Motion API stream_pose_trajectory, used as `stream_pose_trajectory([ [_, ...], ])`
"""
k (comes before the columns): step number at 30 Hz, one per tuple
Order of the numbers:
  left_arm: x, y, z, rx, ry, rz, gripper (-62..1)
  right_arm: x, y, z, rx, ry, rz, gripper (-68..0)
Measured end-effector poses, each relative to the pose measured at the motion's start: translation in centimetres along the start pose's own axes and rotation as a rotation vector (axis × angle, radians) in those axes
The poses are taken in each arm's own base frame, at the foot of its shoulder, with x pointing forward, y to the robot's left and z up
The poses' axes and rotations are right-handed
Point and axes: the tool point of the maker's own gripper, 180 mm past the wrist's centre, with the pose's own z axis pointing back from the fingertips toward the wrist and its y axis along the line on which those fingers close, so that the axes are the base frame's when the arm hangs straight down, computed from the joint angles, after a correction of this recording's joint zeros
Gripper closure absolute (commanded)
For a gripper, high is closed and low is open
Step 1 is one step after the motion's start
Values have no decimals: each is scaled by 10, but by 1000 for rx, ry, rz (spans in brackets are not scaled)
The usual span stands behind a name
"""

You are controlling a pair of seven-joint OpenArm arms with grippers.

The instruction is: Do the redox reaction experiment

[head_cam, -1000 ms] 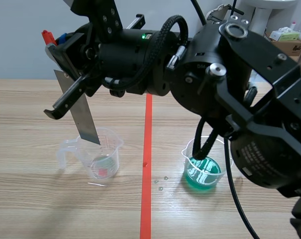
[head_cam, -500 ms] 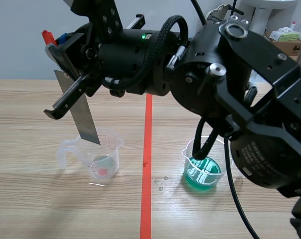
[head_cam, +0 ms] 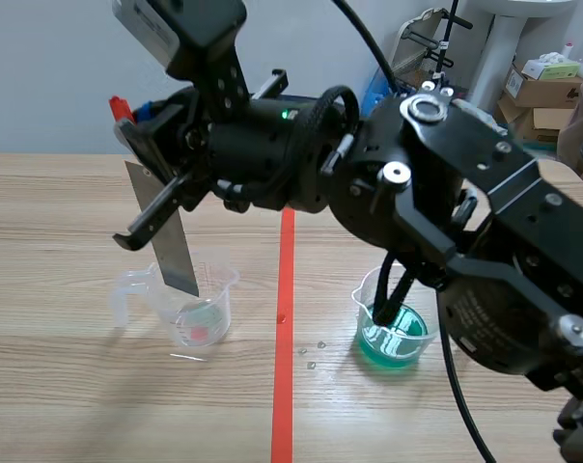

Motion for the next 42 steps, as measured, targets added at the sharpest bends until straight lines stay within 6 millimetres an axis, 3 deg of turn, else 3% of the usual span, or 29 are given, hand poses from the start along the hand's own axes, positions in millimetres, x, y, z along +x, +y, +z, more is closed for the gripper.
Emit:
stream_pose_trajectory([
  [19, 0, 0, 0, 0, 0, 0, -623, -58, -4, 4, 0, -26, 106, -19],
  [25, 0, 0, 0, 0, 0, 0, -623, -58, 3, 1, 25, -74, 119, -19],
  [42, 0, 0, 0, 0, 0, 0, -623, -72, 0, -1, 58, -60, 167, -19],
])
